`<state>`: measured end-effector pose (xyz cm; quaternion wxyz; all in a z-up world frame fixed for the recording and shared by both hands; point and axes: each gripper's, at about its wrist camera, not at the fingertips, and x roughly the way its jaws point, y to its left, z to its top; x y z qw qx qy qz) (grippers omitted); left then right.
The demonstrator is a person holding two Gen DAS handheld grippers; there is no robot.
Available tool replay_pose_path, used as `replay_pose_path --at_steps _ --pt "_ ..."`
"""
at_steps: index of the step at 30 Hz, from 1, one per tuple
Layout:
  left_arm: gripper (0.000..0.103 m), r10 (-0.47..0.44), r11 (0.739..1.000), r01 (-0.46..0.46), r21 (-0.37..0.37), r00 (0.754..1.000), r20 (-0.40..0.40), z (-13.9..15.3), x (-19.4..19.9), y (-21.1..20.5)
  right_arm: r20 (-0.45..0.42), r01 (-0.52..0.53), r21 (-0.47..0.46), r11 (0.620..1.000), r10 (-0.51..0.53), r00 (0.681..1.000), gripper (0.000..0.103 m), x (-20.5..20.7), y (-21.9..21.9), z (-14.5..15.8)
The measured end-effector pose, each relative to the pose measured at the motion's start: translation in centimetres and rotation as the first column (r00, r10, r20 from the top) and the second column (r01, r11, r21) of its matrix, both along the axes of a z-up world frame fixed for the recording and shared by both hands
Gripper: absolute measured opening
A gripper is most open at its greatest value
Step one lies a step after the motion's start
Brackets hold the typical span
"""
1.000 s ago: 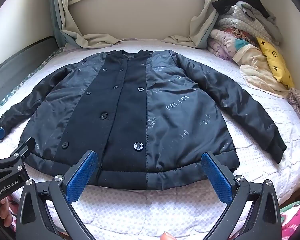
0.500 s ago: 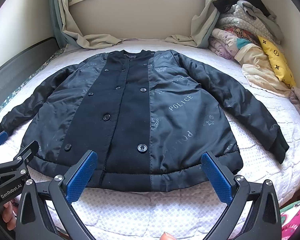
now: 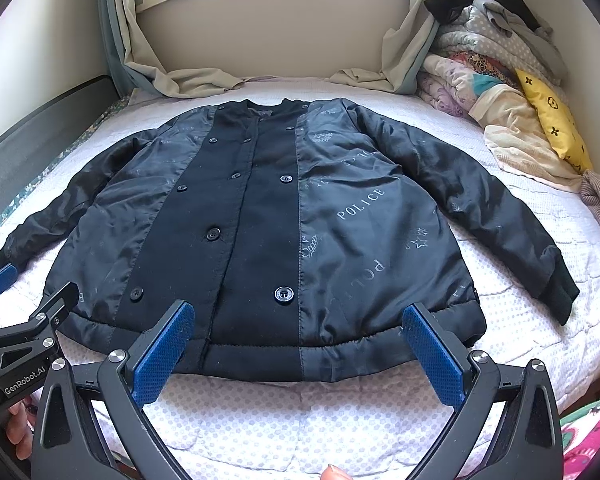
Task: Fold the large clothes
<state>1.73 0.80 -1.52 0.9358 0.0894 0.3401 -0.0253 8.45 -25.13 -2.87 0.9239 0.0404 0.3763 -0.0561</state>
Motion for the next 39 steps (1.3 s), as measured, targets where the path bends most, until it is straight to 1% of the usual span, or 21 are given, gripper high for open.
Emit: replay_pose_path --at_steps 25,39 --pt "0.103 0.0 1.0 0.0 -0.005 1.0 -0.011 -0.48 0.1 0.3 -0.006 0.002 0.008 1.0 -0.002 1.0 0.103 -0.24 -0.08 -0.31" --pt "0.103 0.002 1.0 -0.002 -0.01 1.0 -0.02 -0.75 0.14 0.2 -0.029 0.001 0.019 1.0 0.0 1.0 0.103 -0.18 -0.53 -0.55"
